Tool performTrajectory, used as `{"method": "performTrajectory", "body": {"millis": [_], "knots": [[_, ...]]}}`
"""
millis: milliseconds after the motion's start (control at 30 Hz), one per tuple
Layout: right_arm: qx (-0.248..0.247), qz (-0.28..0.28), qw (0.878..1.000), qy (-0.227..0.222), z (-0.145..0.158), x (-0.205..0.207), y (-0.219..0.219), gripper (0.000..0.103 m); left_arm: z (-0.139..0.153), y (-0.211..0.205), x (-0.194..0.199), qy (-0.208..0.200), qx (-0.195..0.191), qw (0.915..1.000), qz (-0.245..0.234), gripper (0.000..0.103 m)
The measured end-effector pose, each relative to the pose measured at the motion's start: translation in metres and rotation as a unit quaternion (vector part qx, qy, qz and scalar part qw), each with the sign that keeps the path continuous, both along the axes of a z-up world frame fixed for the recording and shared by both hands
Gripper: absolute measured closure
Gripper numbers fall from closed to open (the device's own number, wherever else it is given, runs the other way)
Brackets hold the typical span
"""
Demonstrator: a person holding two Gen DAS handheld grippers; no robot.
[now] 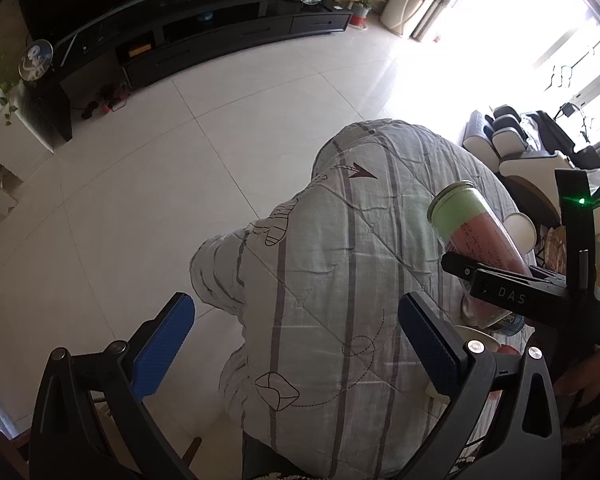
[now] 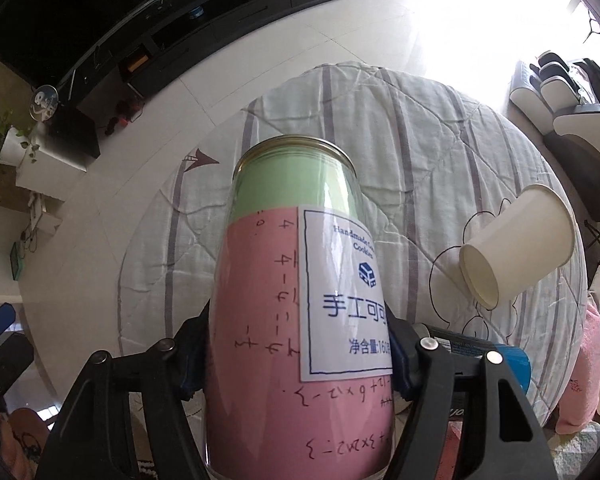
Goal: Flip cup upright
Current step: 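Lift the canister with the right gripper and rotate it upright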
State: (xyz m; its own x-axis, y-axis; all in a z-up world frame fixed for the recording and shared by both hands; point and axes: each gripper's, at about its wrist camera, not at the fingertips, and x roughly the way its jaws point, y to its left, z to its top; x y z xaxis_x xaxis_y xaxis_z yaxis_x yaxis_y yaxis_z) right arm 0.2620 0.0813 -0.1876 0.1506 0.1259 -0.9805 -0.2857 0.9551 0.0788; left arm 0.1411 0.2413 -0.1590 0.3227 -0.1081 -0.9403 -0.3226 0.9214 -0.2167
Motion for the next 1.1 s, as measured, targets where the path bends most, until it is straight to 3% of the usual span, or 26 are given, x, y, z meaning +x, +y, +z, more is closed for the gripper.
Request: {"method": "performTrajectory", "body": {"millis": [233,433,733,1100], "knots": [[0.03,-0.02,0.999,-0.027,0.048,-0.031,-0.031,0.033,0.007,-0.009,-0.005,-0.009,0.002,0.9998,-0.015,0.0],[0.052,-0.057,0.996,-0.046,0.077,-0.081,-0.073,0.033,0.015,-0.031,-0.013,-0.02,0.006,0.9986,-0.048,0.0],[0.063,-0.111,0.991,-0.049,0.063,-0.148,-0.132,0.033,0.029,-0.091,-0.043,-0.036,0.011,0.9948,-0.095,0.0],[0.064,-0.051,0.996,-0.036,0.029,-0.216,-0.164,0.033,0.027,-0.161,-0.109,-0.03,0.024,0.9954,-0.088,0.0]]}}
